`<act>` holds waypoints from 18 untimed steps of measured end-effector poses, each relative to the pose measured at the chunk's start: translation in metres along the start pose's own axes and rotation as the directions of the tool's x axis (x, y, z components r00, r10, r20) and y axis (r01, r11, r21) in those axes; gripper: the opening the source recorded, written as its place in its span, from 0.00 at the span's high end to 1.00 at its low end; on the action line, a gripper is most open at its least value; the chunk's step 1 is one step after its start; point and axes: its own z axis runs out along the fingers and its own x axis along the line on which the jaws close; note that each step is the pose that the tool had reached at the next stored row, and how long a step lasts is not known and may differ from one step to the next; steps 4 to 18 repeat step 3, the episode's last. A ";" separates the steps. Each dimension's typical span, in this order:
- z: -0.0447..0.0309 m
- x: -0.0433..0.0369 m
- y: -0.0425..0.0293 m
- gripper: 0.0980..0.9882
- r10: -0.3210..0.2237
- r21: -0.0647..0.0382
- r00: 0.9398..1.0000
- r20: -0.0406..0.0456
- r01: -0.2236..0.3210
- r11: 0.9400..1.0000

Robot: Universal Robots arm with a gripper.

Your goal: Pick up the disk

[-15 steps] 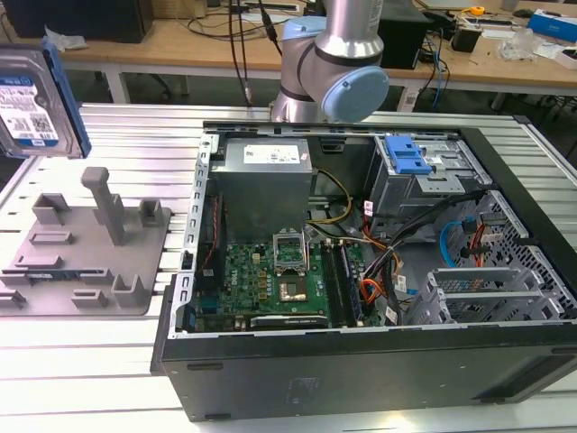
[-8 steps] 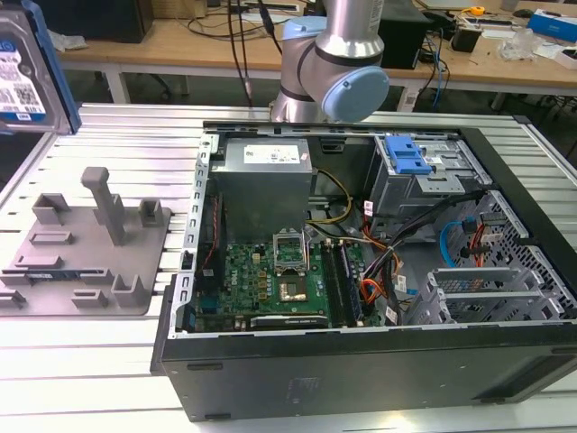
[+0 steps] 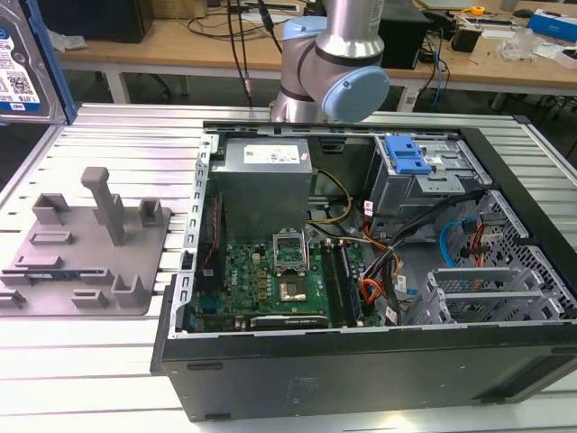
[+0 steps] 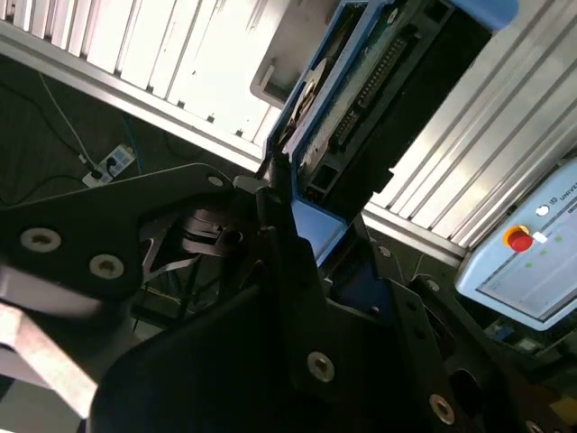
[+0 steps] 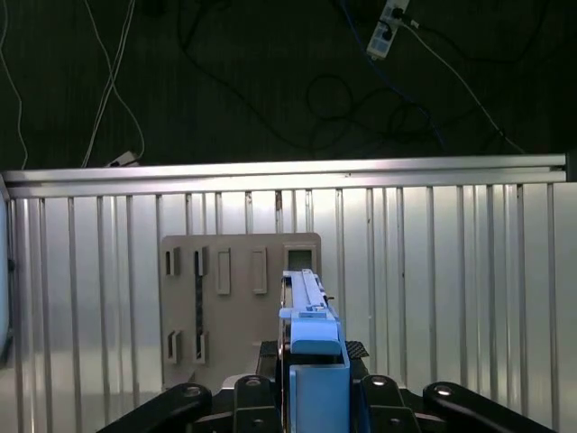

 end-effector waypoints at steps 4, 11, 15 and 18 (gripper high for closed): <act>0.0000 0.0000 0.0000 0.70 0.000 0.000 1.000 0.000 0.000 1.000; 0.0000 0.0000 0.0000 0.70 0.000 0.000 1.000 0.000 0.000 1.000; 0.0000 0.0000 0.0000 0.70 0.000 0.000 1.000 0.000 0.000 1.000; 0.0000 0.0000 0.0000 0.70 0.000 0.000 1.000 0.000 0.000 1.000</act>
